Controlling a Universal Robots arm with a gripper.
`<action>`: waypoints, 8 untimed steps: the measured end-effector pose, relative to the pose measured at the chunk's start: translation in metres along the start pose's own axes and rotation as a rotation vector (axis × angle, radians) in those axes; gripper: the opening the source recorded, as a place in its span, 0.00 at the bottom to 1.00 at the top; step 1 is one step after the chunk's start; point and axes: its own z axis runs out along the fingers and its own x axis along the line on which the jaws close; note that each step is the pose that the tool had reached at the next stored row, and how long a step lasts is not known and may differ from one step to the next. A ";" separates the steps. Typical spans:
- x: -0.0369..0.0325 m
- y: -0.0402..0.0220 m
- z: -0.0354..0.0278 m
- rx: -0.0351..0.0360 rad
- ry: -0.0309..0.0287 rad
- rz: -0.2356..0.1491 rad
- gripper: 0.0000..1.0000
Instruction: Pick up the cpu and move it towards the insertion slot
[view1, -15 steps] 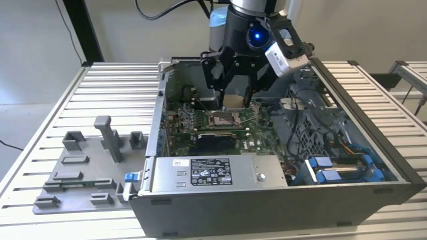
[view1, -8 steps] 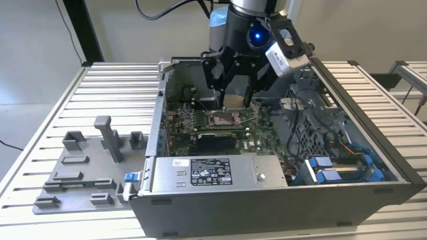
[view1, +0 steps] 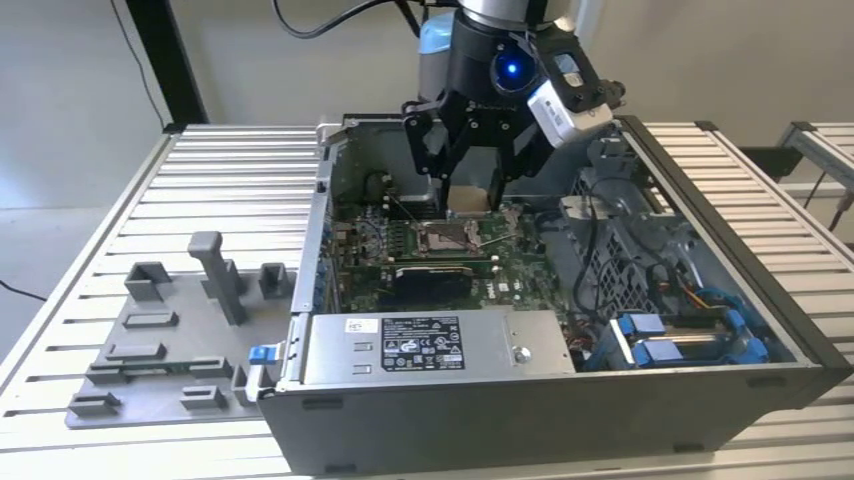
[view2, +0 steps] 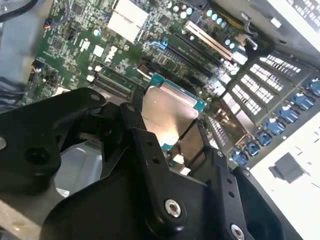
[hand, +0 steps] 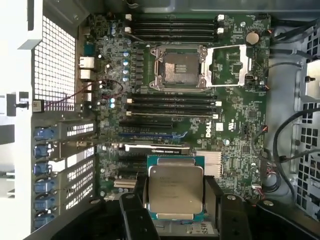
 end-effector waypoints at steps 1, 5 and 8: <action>0.0002 0.0029 0.0003 0.0008 -0.0001 0.000 0.00; 0.0005 0.0133 0.0020 0.0025 -0.0002 0.000 0.00; 0.0007 0.0205 0.0032 0.0026 -0.0002 0.001 0.00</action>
